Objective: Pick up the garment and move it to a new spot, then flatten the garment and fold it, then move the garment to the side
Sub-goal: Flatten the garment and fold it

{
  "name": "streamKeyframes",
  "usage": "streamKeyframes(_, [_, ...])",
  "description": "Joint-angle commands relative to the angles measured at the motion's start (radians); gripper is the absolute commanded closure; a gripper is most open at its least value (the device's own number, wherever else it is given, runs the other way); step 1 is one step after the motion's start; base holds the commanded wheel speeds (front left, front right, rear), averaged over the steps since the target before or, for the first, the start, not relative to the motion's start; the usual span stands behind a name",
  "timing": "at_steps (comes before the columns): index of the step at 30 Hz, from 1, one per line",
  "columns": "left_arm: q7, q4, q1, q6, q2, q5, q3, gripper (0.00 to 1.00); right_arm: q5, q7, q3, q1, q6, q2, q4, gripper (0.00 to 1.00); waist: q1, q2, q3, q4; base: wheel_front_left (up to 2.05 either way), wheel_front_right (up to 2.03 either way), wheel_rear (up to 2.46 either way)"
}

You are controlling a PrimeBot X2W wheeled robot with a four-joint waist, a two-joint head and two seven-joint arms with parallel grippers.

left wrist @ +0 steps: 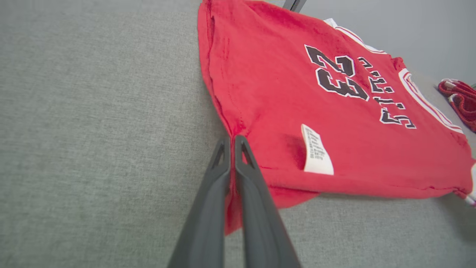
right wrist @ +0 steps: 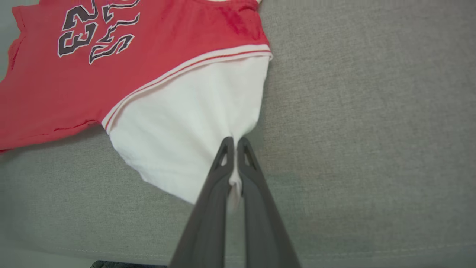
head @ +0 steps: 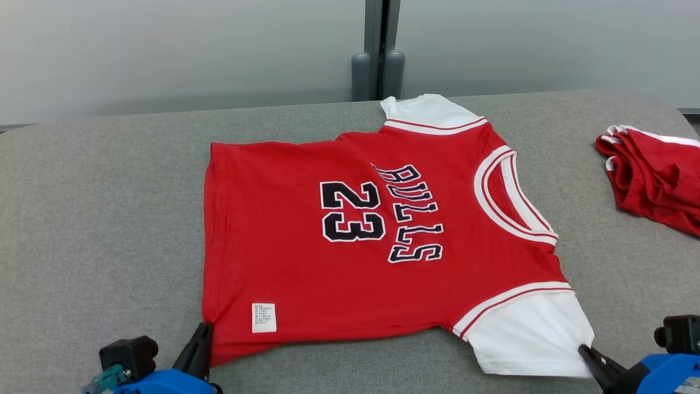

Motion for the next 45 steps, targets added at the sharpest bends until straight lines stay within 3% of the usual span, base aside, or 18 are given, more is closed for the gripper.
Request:
streamKeyframes(1, [0.007, -0.027, 0.001, 0.007, 0.010, -0.004, 0.007, 1.00, 0.006, -0.015, 0.002, -0.013, 0.001, -0.001, -0.010, 1.00, 0.0001, 0.0002, 0.000, 0.000, 0.00, 0.00, 0.00])
streamKeyframes(14, [0.082, -0.051, -0.182, -0.004, -0.008, -0.031, 0.012, 1.00, 0.023, -0.012, 0.029, -0.275, 0.001, -0.001, -0.024, 1.00, 0.0001, 0.0002, 0.079, 0.009, 0.00, 0.00, 0.00])
streamKeyframes(29, [0.071, 0.061, -0.352, 0.028, -0.064, -0.054, 0.048, 1.00, 0.028, -0.043, 0.026, -0.560, 0.001, -0.001, 0.120, 1.00, 0.0001, 0.0002, 0.190, 0.025, 0.00, 0.00, 0.00])
streamKeyframes(43, [0.066, 0.134, -0.406, 0.002, -0.088, -0.057, 0.026, 1.00, 0.035, -0.127, 0.044, -0.631, 0.001, -0.014, 0.207, 1.00, 0.0001, 0.0002, 0.198, 0.045, 0.00, 0.00, 0.00])
streamKeyframes(44, [0.065, 0.143, -0.410, 0.002, -0.089, -0.056, 0.024, 0.90, 0.042, -0.144, 0.047, -0.643, 0.001, -0.013, 0.217, 1.00, 0.0001, 0.0002, 0.199, 0.043, 0.00, 0.00, 0.00])
streamKeyframes(45, [0.062, 0.150, -0.415, 0.001, -0.093, -0.055, 0.023, 0.68, 0.042, -0.166, 0.054, -0.653, 0.001, -0.013, 0.227, 0.84, 0.0001, 0.0002, 0.199, 0.042, 0.00, 0.00, 0.00])
